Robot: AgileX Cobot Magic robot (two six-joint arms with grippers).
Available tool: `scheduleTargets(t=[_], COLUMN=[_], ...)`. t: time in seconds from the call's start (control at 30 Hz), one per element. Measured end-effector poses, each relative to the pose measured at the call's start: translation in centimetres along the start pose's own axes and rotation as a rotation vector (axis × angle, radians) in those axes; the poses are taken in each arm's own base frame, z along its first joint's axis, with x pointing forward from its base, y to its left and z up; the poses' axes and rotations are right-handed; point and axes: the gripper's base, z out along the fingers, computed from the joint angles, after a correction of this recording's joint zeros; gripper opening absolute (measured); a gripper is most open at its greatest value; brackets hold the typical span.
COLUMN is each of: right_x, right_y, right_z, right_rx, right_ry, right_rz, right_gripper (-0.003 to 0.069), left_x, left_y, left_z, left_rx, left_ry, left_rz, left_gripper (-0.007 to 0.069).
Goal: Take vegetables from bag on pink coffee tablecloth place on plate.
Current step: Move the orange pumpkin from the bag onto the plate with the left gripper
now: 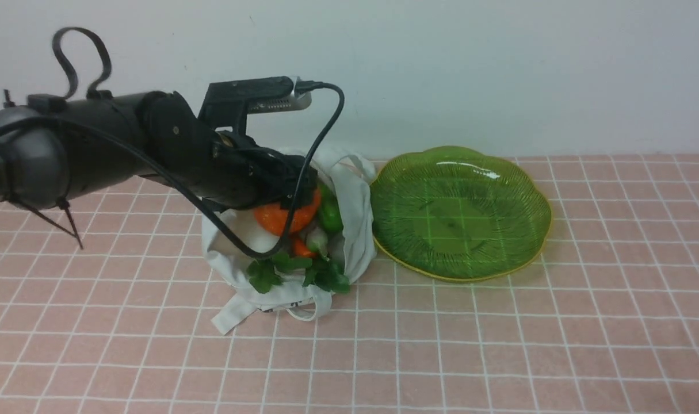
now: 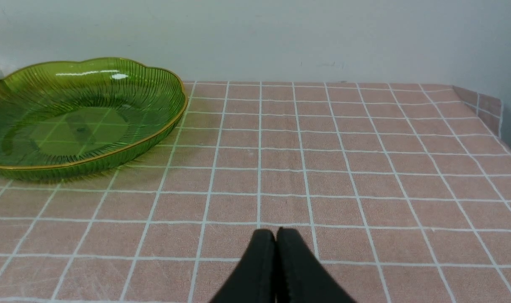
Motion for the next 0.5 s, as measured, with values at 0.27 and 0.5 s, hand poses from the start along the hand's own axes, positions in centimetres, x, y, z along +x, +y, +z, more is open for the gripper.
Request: scheduleTargets(t=[0.27, 0.5], right_x=[0.0, 0.0], right_y=[0.0, 0.0], right_z=[0.0, 0.0], right_rx=[0.0, 0.0], right_ry=[0.0, 0.0], right_rz=[0.0, 0.0], right_gripper=[-0.0015, -0.0015], left_x=[0.0, -0.9], left_y=[-3.3, -9.8], left_z=[-4.8, -0.2], left_rx=[0.127, 0.271], left_ry=[0.001, 0.066], left_rz=[0.02, 0.172], left_gripper=[0.0568, 0.0568])
